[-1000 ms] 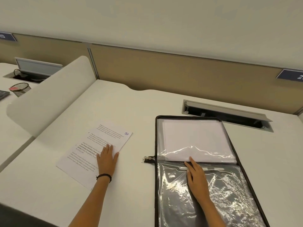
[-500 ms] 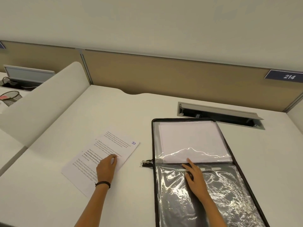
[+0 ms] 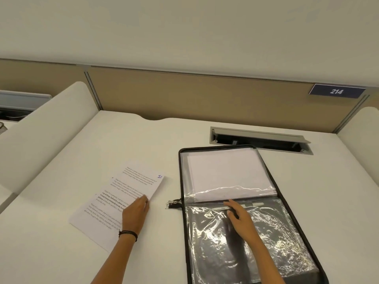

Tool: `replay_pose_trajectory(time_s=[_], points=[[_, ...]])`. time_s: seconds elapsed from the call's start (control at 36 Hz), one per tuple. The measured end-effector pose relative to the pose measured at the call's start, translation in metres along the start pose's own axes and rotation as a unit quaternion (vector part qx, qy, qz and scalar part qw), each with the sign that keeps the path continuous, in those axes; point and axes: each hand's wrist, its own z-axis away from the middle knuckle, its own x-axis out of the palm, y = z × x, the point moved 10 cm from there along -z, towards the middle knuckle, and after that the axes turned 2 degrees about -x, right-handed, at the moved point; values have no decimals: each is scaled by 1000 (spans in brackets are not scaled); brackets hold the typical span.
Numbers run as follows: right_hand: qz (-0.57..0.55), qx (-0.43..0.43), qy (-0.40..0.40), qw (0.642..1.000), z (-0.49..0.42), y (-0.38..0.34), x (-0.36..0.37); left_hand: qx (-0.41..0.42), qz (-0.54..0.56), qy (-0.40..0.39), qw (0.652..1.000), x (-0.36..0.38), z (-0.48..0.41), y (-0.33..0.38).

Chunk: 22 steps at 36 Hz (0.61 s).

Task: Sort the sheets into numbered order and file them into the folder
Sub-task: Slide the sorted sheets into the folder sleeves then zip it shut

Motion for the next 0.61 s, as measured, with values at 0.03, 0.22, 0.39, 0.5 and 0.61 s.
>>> replay_pose_trajectory(time_s=[0.03,0.22,0.39,0.5,0.61], points=[[-11,5,3,1000,1,1,-2,-1,11,7,1000,-3,0,4],[-48,44,3,998,10,2,-17,77,50,88,992,-16,-2,55],[-76,47,24,996,21,0,-37,113,95,112,983,-19,0,103],[-98,56,23,993,28,3,-45,135,119,112,977,-16,3,137],[-134,73,23,988,35,11,-52,176,110,98,973,-6,10,175]])
